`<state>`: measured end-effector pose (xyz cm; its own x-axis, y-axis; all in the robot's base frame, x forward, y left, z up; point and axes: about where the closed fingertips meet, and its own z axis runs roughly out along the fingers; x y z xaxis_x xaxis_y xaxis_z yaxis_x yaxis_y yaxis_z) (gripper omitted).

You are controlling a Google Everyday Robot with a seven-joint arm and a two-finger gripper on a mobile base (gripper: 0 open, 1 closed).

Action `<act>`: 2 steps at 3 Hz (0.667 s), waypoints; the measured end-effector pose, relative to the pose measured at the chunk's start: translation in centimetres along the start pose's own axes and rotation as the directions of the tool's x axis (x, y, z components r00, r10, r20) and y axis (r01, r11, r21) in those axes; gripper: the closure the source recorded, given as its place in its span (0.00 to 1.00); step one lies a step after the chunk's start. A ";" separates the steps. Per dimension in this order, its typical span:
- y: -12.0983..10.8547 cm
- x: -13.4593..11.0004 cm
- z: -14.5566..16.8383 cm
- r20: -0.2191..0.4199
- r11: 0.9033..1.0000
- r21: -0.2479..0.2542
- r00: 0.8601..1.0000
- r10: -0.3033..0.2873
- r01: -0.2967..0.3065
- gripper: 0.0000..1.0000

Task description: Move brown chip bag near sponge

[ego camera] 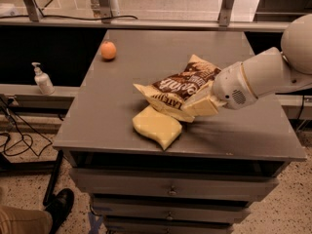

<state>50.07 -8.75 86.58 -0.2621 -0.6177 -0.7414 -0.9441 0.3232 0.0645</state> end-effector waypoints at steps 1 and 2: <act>0.2 0.2 0.2 -0.007 1.000 -0.005 1.000 0.010 -0.010 0.36; 0.2 0.4 0.2 -0.012 1.000 -0.005 1.000 0.016 -0.017 0.12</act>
Offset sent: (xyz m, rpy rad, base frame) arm -0.0019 -0.0056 -0.0059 -0.0081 0.0258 -0.0185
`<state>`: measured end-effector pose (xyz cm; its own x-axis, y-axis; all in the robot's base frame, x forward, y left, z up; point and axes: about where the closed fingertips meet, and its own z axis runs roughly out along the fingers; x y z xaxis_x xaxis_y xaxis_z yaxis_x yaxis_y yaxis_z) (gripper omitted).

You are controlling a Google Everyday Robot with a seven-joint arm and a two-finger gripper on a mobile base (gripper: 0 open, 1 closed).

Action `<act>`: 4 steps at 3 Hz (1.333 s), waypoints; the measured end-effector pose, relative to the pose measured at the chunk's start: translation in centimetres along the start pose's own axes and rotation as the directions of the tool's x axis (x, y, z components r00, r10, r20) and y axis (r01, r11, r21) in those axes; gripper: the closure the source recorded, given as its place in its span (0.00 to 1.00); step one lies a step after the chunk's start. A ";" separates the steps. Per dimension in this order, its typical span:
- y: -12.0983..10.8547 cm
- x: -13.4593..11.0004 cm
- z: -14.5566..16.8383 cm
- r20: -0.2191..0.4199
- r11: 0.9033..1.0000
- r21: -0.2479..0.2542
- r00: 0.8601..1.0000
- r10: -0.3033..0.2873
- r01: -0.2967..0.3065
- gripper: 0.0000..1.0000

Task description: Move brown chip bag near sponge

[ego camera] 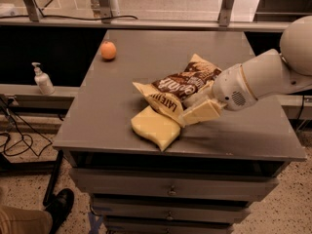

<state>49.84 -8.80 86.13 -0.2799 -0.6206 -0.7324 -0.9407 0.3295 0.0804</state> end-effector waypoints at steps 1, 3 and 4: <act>-0.1 0.1 -0.1 -0.003 1.000 0.003 1.000 0.005 -0.005 0.00; -2.7 3.7 -5.1 -0.065 0.987 0.147 0.995 0.078 -0.068 0.00; -3.8 5.6 -8.1 -0.089 0.969 0.226 0.989 0.122 -0.099 0.00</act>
Offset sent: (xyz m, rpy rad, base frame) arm 0.0123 -0.0655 0.0045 -0.0821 -0.0202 -0.1412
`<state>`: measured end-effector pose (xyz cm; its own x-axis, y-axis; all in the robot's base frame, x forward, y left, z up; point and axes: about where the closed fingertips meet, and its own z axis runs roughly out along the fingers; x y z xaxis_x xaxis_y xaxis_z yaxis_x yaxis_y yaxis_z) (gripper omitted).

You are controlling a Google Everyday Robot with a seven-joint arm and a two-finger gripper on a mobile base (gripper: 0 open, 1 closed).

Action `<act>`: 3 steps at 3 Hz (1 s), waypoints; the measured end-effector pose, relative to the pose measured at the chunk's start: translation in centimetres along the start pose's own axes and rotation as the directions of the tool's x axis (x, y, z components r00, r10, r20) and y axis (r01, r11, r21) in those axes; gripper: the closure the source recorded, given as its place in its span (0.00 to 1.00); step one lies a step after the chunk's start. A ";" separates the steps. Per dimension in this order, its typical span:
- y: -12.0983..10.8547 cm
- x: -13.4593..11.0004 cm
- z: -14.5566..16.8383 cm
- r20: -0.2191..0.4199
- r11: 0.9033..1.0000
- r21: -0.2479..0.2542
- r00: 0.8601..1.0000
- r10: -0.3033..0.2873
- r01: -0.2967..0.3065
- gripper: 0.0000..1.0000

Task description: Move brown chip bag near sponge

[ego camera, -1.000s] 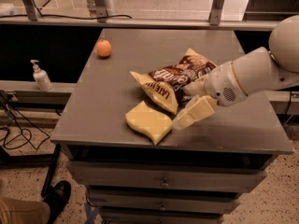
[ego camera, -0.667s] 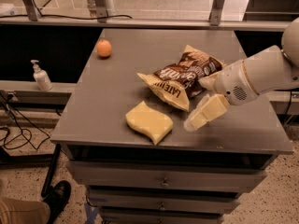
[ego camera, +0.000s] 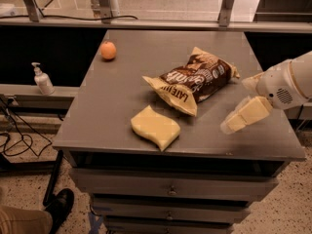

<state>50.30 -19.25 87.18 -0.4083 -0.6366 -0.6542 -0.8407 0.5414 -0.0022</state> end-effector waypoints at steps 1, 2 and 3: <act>-3.2 1.7 -3.2 -0.005 0.995 0.103 1.000 -0.001 0.001 0.00; -7.3 3.1 -6.9 0.060 0.981 0.193 0.997 -0.047 0.035 0.00; -11.8 3.6 -10.4 0.156 0.958 0.266 0.976 -0.154 0.108 0.00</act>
Offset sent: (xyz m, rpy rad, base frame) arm 0.0472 -0.1744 0.0661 -0.0555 -0.4160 -0.0568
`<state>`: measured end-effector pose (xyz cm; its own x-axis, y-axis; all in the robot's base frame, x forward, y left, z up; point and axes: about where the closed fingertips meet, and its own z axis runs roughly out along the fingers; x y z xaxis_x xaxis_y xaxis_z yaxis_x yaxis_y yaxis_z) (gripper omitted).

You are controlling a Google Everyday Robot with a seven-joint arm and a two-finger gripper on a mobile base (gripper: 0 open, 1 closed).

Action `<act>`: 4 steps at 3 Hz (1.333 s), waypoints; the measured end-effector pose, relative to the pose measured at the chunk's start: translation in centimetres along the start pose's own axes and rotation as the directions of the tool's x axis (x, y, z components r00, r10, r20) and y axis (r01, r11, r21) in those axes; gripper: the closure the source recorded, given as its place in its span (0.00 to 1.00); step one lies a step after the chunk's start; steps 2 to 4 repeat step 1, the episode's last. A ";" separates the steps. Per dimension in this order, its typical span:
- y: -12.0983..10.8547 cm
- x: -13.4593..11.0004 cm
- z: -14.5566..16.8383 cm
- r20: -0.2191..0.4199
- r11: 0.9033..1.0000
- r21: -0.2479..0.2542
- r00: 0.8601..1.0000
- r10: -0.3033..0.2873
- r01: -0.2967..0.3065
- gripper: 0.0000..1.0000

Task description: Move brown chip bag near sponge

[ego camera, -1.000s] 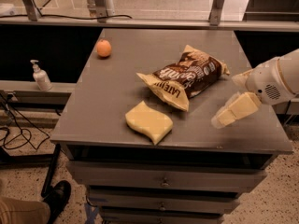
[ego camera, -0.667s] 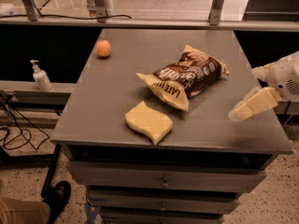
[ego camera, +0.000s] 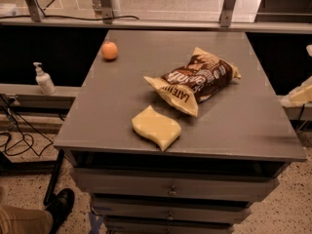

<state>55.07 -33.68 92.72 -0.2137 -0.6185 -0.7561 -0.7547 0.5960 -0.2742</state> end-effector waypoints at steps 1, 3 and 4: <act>-2.0 -1.8 -1.4 0.031 0.998 0.048 0.998 -0.049 0.047 0.00; -2.0 -1.8 -1.4 0.031 0.998 0.048 0.998 -0.049 0.047 0.00; -2.0 -1.8 -1.4 0.031 0.998 0.048 0.998 -0.049 0.047 0.00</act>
Offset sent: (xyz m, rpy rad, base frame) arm 0.0000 0.0000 0.0000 0.0000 0.0000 0.0000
